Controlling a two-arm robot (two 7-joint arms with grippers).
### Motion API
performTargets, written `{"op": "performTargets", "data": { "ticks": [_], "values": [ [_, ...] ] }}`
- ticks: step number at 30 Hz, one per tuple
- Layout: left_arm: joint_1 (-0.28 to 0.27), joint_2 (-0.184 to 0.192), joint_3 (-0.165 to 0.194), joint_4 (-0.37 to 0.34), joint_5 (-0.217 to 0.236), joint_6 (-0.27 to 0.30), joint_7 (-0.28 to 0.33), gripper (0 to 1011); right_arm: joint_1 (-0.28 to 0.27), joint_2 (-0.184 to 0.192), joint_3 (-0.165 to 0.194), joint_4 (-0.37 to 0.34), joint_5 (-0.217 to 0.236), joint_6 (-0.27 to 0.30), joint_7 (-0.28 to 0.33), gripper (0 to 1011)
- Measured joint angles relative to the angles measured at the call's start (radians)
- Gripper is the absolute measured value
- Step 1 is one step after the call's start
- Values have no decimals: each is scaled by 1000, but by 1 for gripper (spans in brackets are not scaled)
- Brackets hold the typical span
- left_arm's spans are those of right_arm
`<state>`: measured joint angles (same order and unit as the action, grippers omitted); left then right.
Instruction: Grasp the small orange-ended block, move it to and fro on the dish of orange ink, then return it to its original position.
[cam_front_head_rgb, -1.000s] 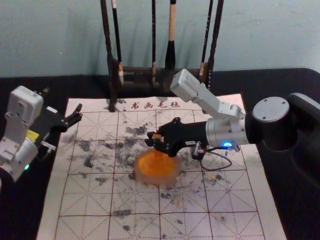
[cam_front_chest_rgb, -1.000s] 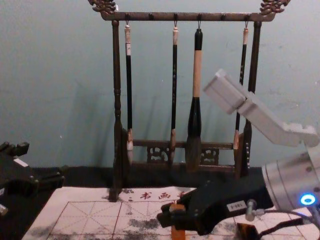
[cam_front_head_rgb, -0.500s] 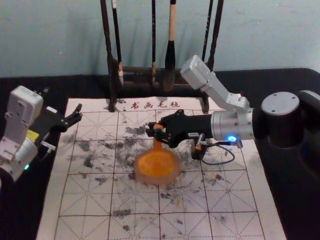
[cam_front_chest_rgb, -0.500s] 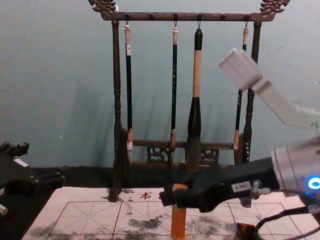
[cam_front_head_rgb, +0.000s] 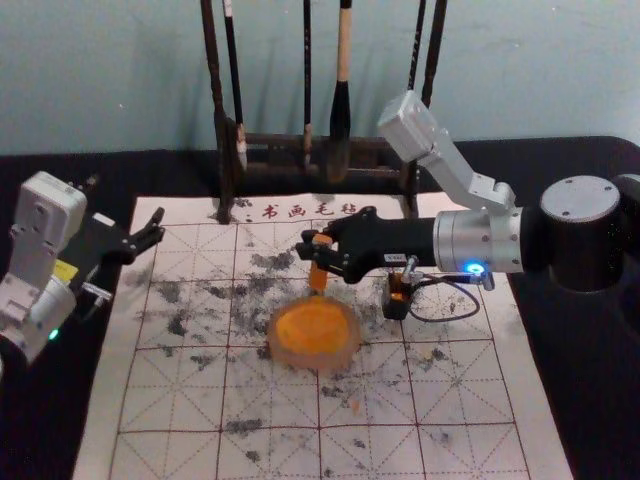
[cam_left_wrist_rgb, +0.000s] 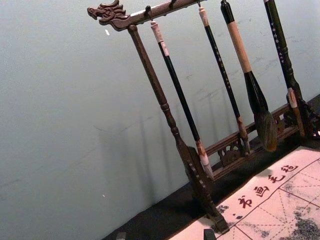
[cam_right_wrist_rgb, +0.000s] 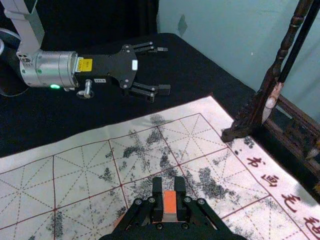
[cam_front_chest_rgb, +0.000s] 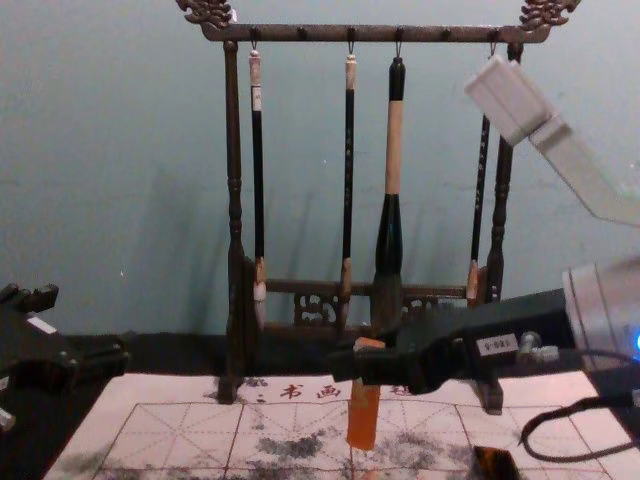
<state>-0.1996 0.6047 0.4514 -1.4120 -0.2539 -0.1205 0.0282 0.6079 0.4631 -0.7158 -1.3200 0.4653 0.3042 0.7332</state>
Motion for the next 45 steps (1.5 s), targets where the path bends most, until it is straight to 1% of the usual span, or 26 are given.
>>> {"op": "performTargets", "data": {
  "ticks": [4, 9, 11, 12, 13, 15, 16, 17, 21, 22, 27, 32, 36, 40, 45],
  "values": [
    [0, 0, 0, 0, 0, 0, 0, 1001, -6, 13, 4, -21, 12, 3, -9, 129],
    [0, 0, 0, 0, 0, 0, 0, 1001, -30, 40, 24, -70, 35, 11, -42, 130],
    [0, 0, 0, 0, 0, 0, 0, 1001, -47, 53, 38, -99, 46, 19, -69, 130],
    [0, 0, 0, 0, 0, 0, 0, 1001, -63, 63, 51, -121, 54, 24, -92, 129],
    [0, 0, 0, 0, 0, 0, 0, 1001, -63, 63, 51, -121, 54, 24, -92, 129],
    [0, 0, 0, 0, 0, 0, 0, 1001, -95, 81, 77, -161, 69, 35, -137, 129],
    [0, 0, 0, 0, 0, 0, 0, 1001, -95, 81, 77, -161, 69, 35, -137, 129],
    [0, 0, 0, 0, 0, 0, 0, 1001, -113, 90, 90, -183, 75, 38, -159, 129],
    [0, 0, 0, 0, 0, 0, 0, 1001, -153, 110, 118, -224, 85, 42, -205, 129],
    [0, 0, 0, 0, 0, 0, 0, 1001, -170, 118, 130, -237, 88, 44, -224, 129],
    [0, 0, 0, 0, 0, 0, 0, 1001, -214, 133, 162, -268, 98, 51, -269, 129],
    [0, 0, 0, 0, 0, 0, 0, 1001, -252, 136, 188, -285, 98, 54, -319, 130],
    [0, 0, 0, 0, 0, 0, 0, 1001, -283, 128, 212, -291, 91, 60, -361, 129],
    [0, 0, 0, 0, 0, 0, 0, 1001, -303, 119, 227, -292, 87, 68, -383, 129],
    [0, 0, 0, 0, 0, 0, 0, 1001, -321, 108, 243, -292, 86, 78, -394, 129]
  ]
}}
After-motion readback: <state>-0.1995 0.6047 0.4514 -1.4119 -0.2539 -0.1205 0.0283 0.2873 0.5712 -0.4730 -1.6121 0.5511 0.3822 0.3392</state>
